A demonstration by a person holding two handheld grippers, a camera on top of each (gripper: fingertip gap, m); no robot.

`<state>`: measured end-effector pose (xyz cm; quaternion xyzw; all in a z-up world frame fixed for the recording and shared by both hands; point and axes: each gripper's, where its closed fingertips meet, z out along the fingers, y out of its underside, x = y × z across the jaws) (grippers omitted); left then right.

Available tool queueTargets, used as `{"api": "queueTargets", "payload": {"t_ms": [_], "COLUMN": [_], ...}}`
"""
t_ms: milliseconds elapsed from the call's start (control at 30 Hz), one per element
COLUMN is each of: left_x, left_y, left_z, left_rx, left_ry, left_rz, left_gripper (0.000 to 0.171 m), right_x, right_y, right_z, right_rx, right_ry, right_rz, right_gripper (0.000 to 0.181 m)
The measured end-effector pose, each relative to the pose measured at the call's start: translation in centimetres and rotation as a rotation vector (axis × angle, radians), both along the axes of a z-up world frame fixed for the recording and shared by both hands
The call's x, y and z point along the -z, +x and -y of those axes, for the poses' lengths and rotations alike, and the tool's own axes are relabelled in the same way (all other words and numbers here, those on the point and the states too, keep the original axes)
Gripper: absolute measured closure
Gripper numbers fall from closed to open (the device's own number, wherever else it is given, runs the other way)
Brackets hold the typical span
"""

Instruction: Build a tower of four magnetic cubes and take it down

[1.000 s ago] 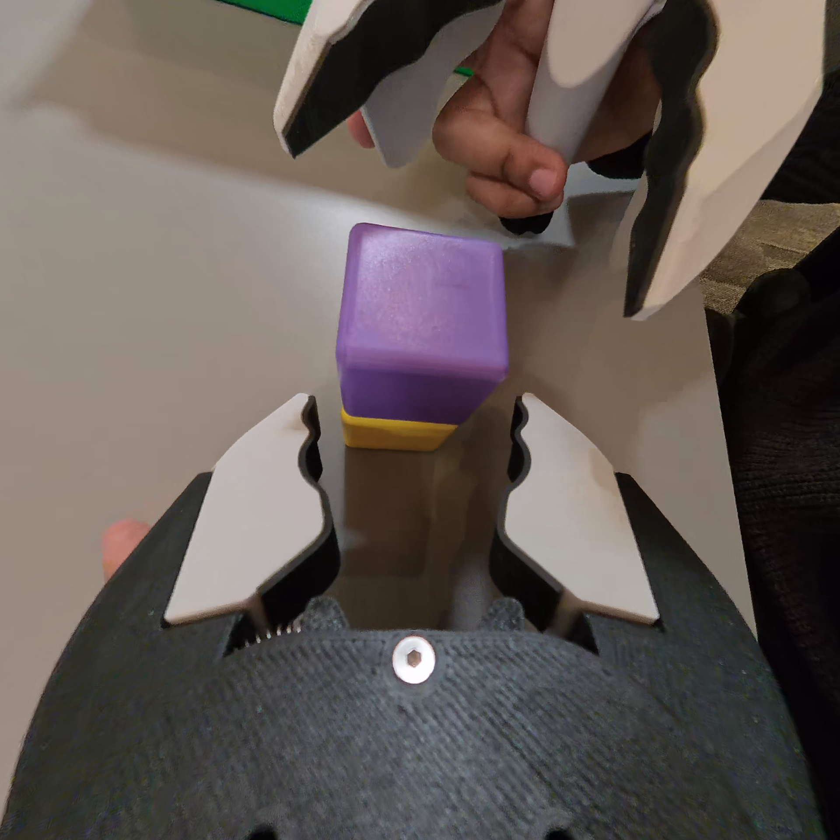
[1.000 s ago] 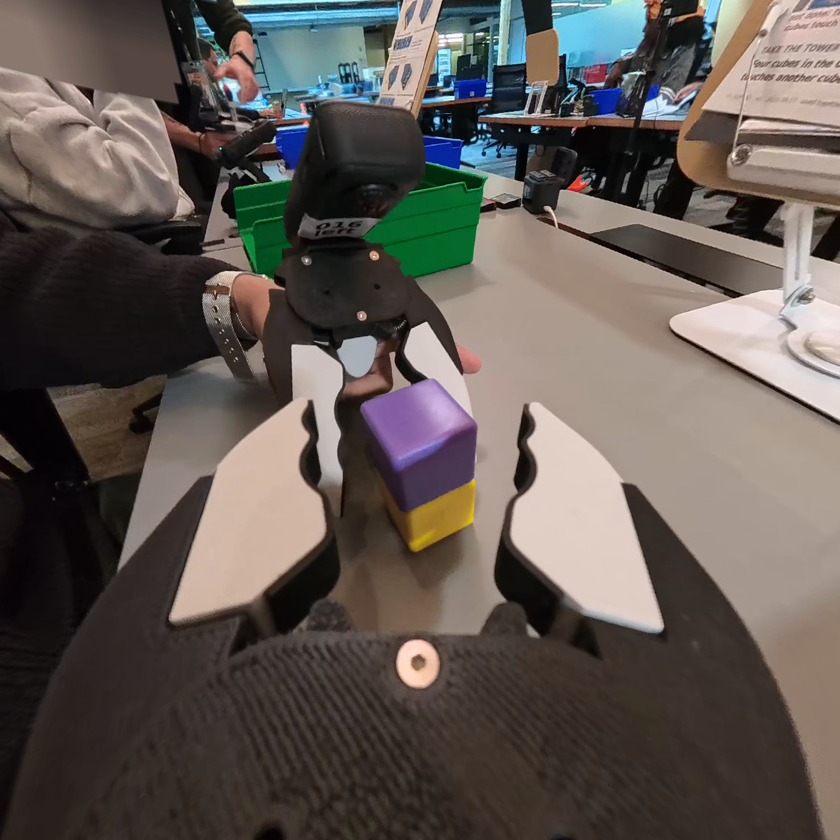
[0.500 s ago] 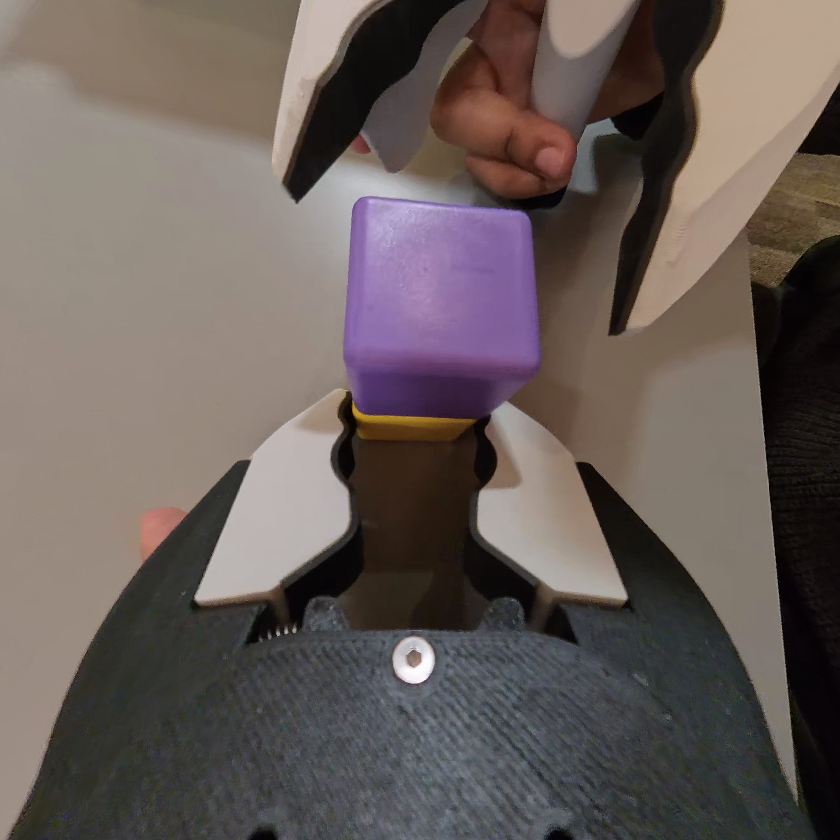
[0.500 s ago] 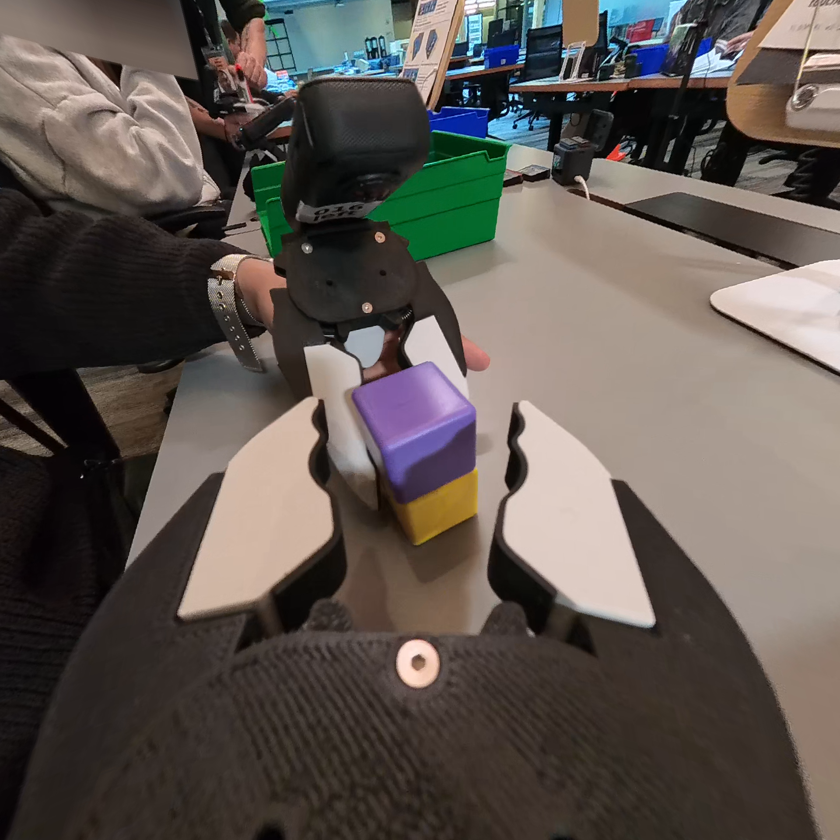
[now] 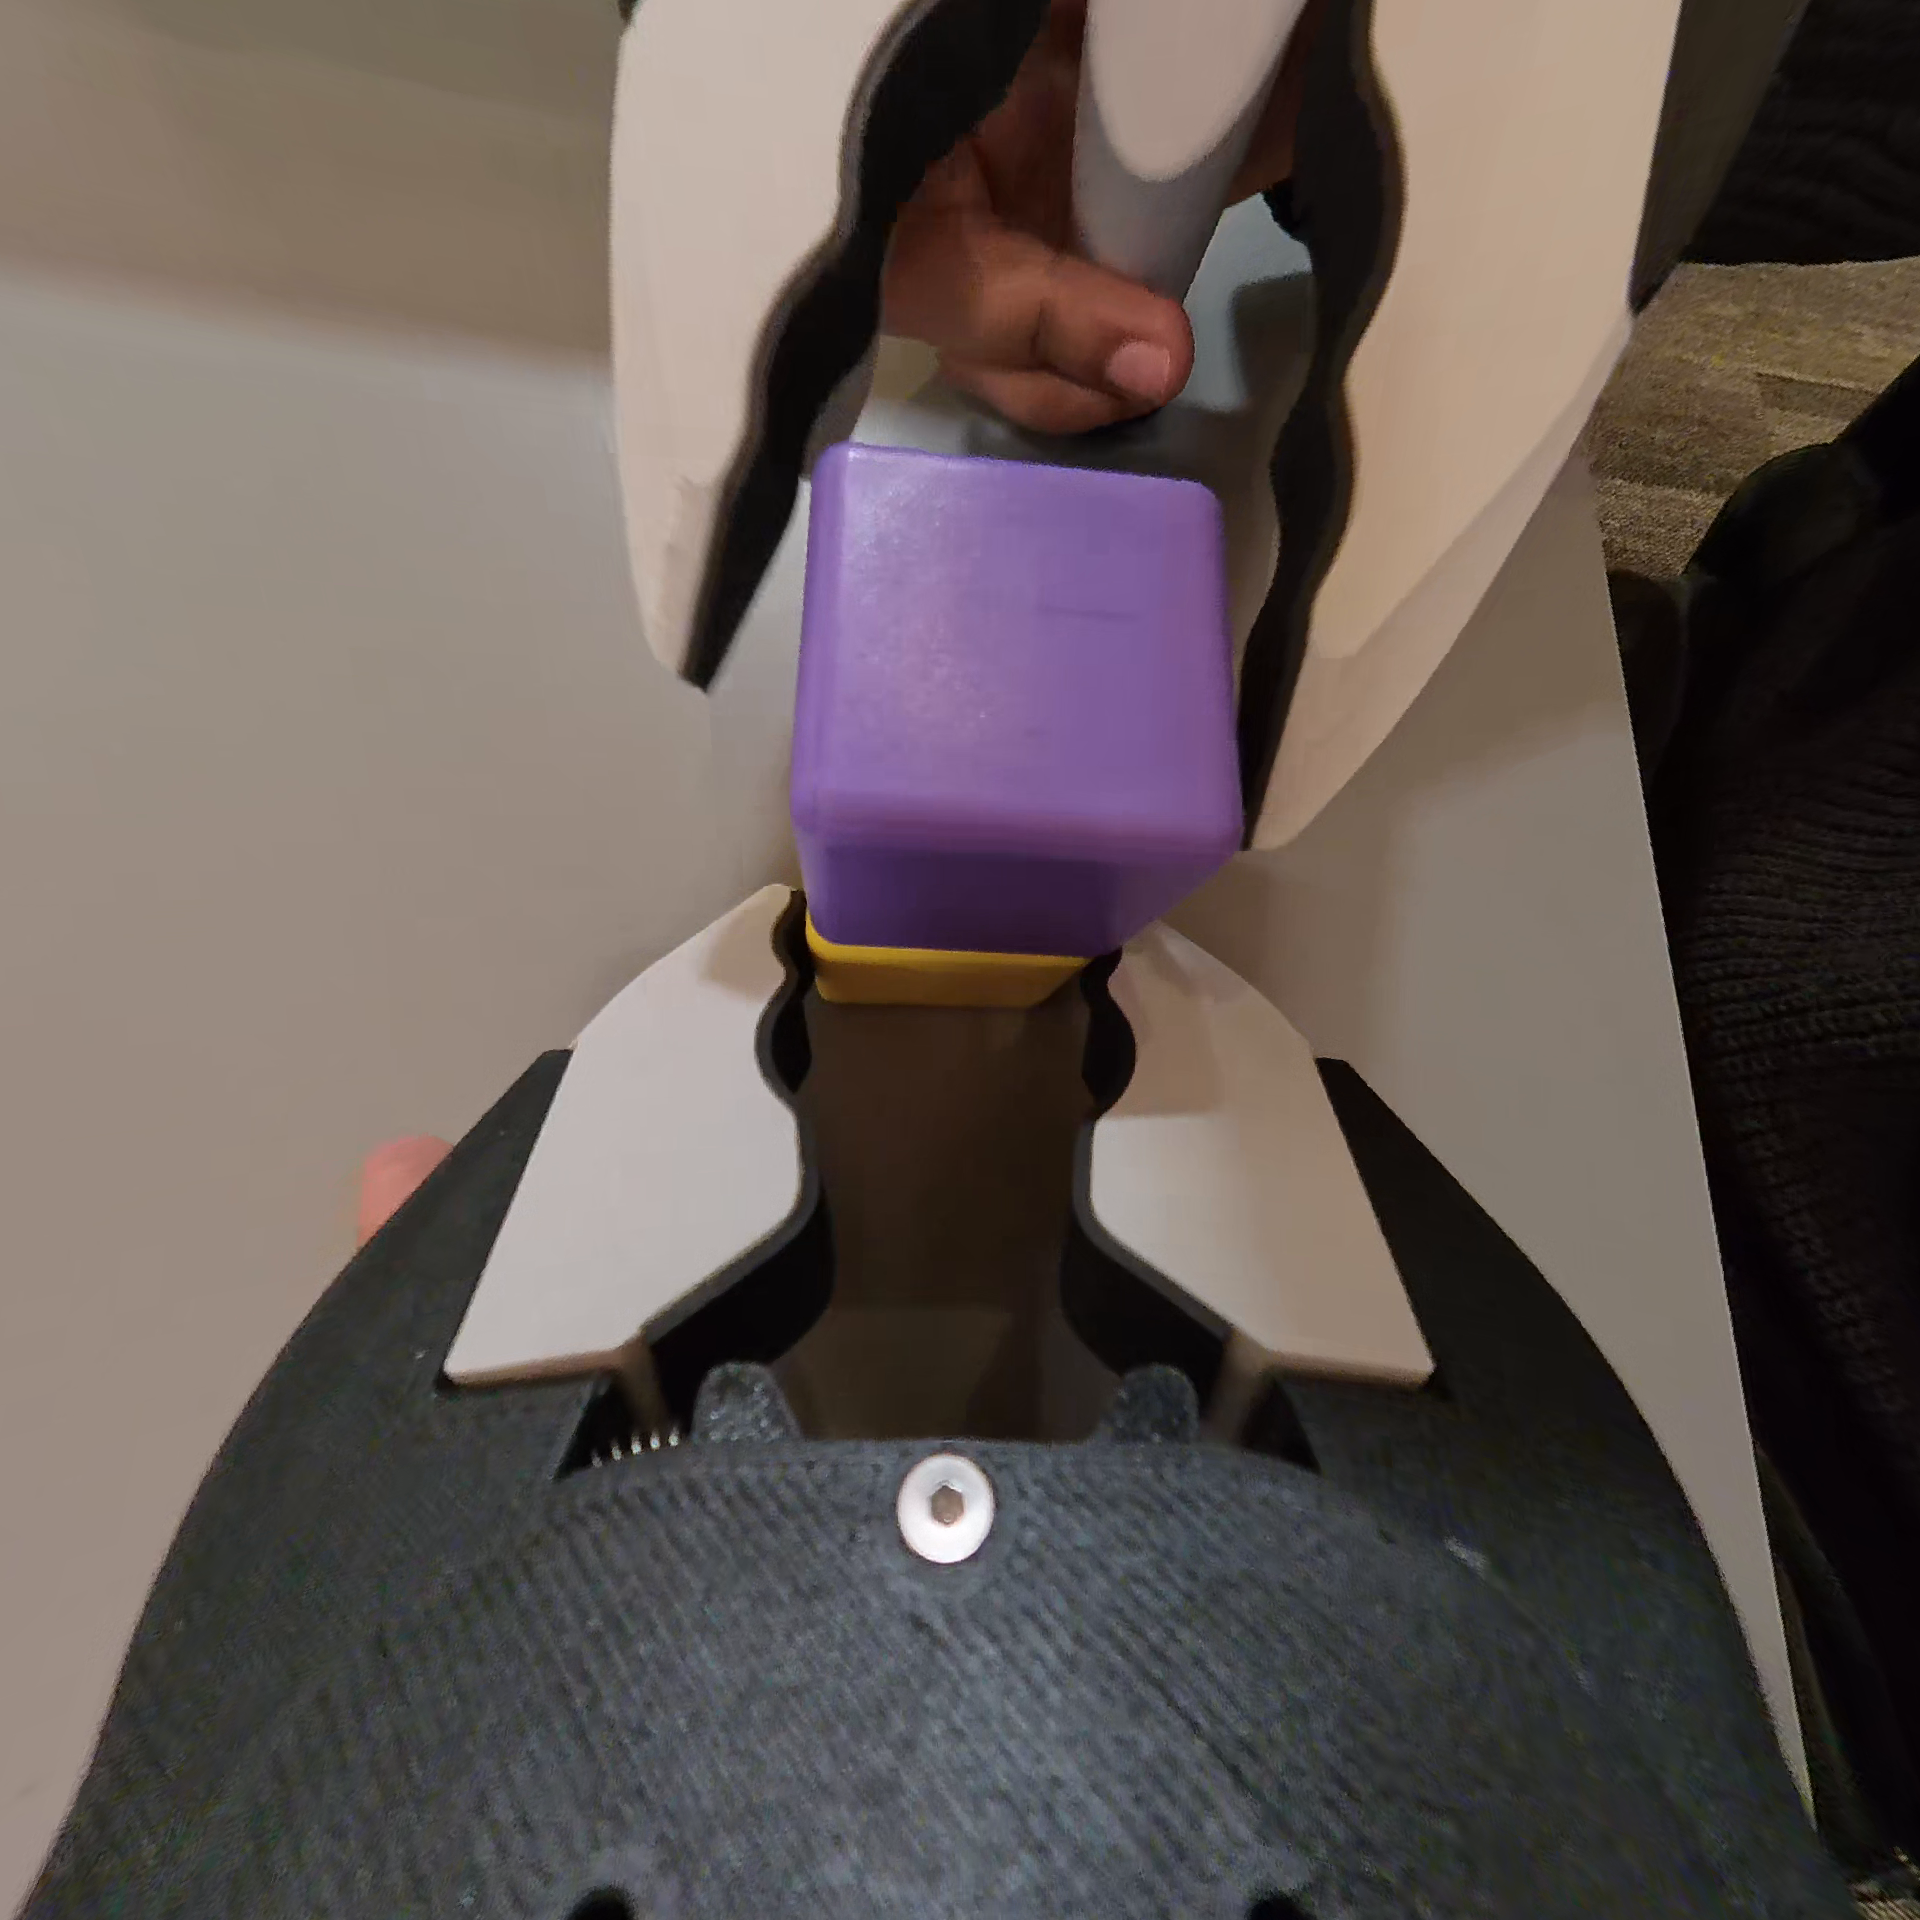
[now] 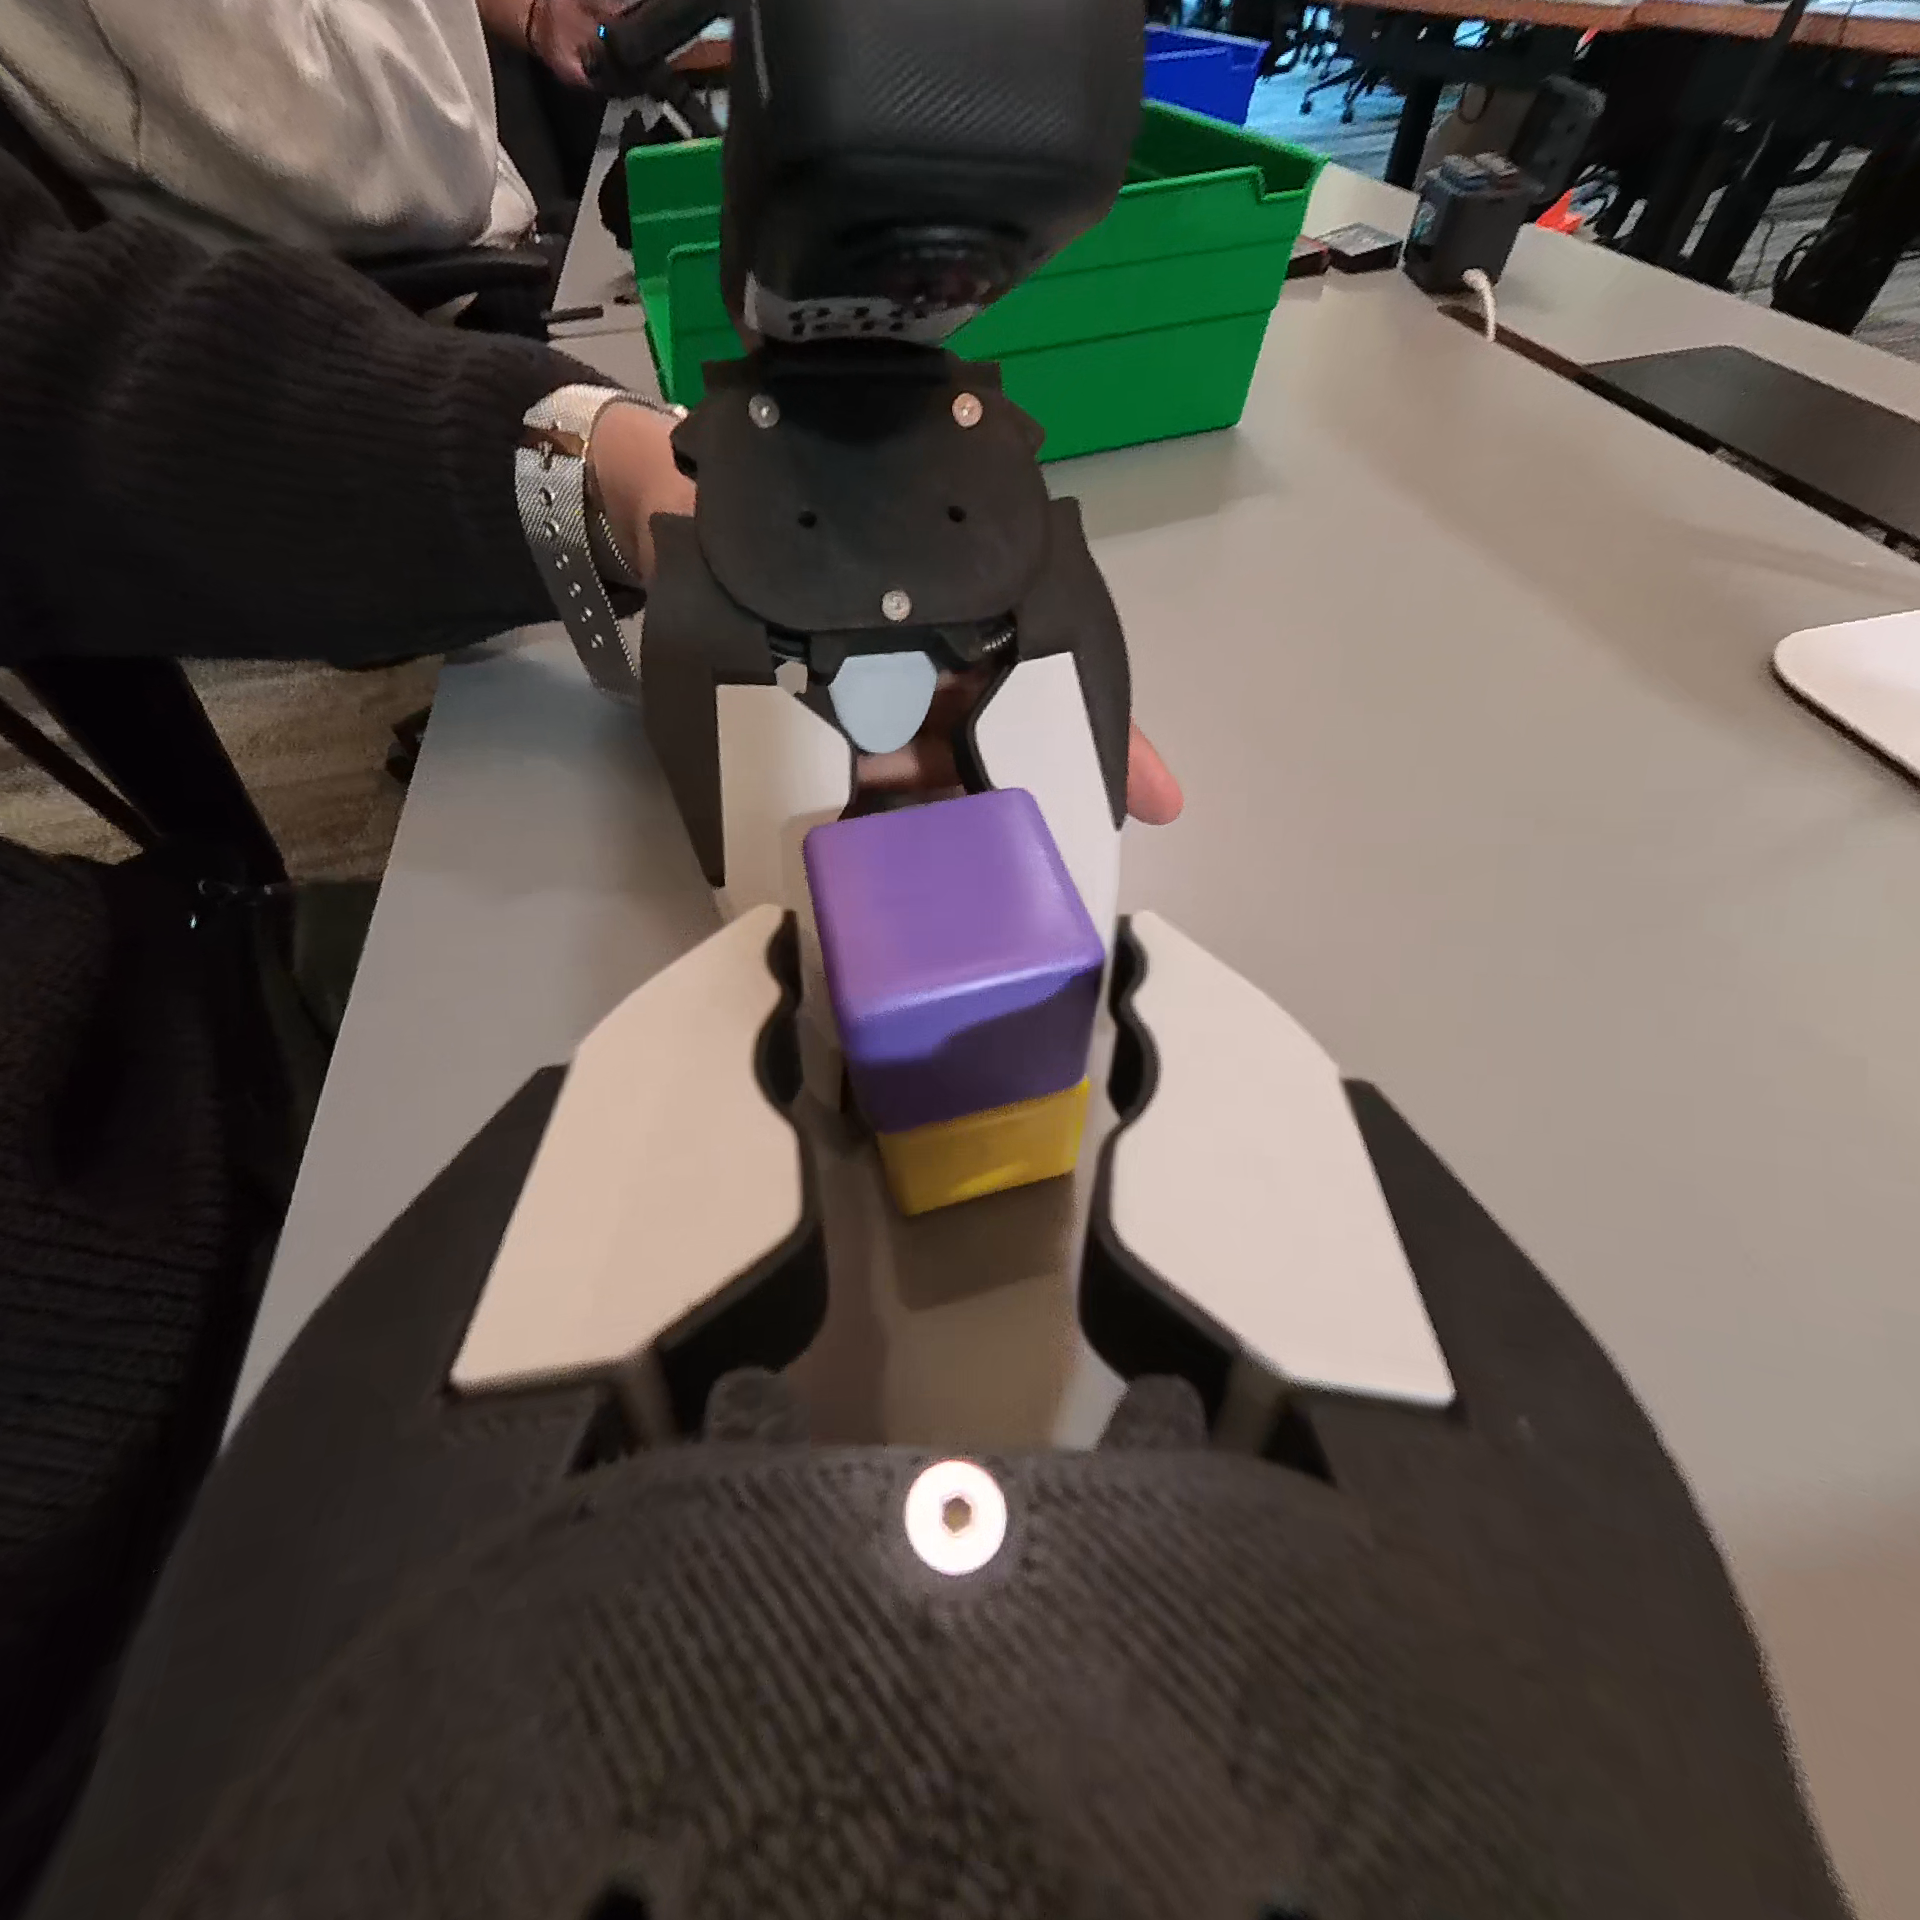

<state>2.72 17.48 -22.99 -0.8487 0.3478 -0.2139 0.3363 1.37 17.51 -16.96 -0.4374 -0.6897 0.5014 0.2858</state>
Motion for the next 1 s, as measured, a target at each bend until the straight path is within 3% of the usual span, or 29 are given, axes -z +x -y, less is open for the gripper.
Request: {"api": "queueTargets", "payload": {"t_ms": [200,333,533,633,833,900,1000], "left_x": [0.0,0.0,0.1,0.1,0.1,0.2,0.2], "left_y": [0.0,0.1,0.2,0.2,0.2,0.1,0.1], "left_z": [0.1,0.1,0.2,0.2,0.2,0.1,0.1], "left_rx": [0.006,0.012,0.022,0.019,0.014,0.011,0.008], "left_ry": [0.006,0.001,0.01,0.007,0.003,0.0,-0.005], "left_rz": [-0.007,-0.004,-0.02,-0.017,-0.018,-0.016,-0.016], "left_gripper": [0.121,0.121,0.121,0.121,0.121,0.121,0.121], "right_x": [0.2,-0.5,-7.1,-10.1,-14.2,-13.5,-11.0], "right_y": [-0.2,-1.0,0.2,2.0,9.3,12.6,17.6], "right_z": [0.0,-1.0,-2.9,-3.4,-8.0,-9.3,-14.2], "right_rx": [0.006,0.099,0.211,0.195,0.237,0.244,0.429], "right_ry": [0.056,0.151,0.051,0.132,0.454,0.481,0.588], "right_rz": [0.004,-0.041,-0.192,-0.195,-0.005,0.155,0.441], "right_gripper": [0.13,0.13,0.13,0.13,0.13,0.13,0.13]}}
